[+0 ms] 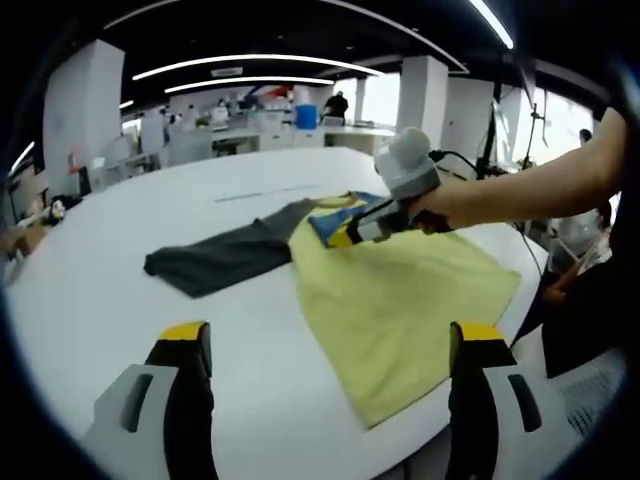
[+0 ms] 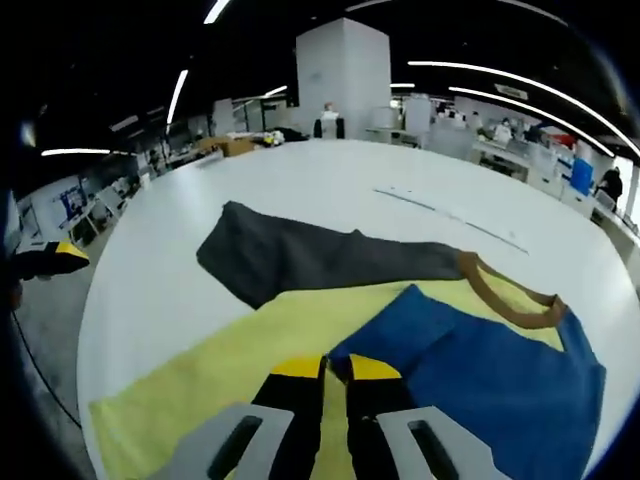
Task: Fold the garment on the visible template until the final outline fits inside the template.
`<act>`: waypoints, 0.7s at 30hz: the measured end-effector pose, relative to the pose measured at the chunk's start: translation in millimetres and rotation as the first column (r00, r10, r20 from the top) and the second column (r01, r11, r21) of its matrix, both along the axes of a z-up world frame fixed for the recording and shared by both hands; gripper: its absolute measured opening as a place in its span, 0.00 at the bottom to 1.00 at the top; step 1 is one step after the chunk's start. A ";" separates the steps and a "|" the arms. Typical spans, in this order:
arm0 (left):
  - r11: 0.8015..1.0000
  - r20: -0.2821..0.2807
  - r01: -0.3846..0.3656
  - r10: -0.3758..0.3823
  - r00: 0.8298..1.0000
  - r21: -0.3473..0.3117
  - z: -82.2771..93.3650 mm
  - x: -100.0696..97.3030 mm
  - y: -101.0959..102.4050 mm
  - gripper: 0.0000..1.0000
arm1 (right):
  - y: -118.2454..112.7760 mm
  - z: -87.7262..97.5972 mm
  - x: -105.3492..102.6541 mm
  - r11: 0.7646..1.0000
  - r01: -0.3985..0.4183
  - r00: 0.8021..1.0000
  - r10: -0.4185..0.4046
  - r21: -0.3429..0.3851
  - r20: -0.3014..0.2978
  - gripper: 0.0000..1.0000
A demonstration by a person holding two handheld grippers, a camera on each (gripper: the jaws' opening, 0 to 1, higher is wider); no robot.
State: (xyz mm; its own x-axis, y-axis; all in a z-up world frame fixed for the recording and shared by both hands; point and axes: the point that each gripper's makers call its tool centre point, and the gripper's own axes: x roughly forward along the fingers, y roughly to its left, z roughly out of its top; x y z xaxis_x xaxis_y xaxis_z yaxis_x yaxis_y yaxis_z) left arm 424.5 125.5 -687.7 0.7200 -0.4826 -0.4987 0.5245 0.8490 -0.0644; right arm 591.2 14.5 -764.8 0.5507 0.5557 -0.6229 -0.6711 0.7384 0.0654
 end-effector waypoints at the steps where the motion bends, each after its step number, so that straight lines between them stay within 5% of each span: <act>1: 1.000 0.001 0.001 -0.001 1.000 0.001 0.3 0.6 -0.2 0.95 | -0.2 0.2 -0.2 1.000 0.001 1.000 -0.001 0.001 0.001 0.05; 5: 1.000 0.002 0.004 -0.004 1.000 -0.001 0.5 0.8 -0.8 0.95 | -5.4 10.4 2.1 0.995 0.077 0.997 -0.075 0.070 -0.025 0.08; 13: 1.000 -0.001 0.006 -0.006 1.000 0.003 -1.5 0.4 0.3 0.95 | -27.5 12.7 19.3 0.985 0.162 0.987 -0.161 0.056 -0.019 0.27; 21: 1.000 0.001 0.007 -0.007 1.000 0.015 -0.9 2.0 2.3 0.95 | -26.2 -0.7 17.9 0.969 0.219 0.970 -0.204 0.113 -0.130 0.26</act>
State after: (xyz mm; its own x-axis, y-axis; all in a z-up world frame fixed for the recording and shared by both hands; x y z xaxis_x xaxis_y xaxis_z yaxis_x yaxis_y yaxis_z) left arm 426.5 127.9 -688.7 0.7171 -0.4802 -0.5051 0.5309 0.8459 -0.0505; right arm 609.2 -11.7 -765.5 0.5919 0.5125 -0.6221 -0.4830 0.8434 0.2354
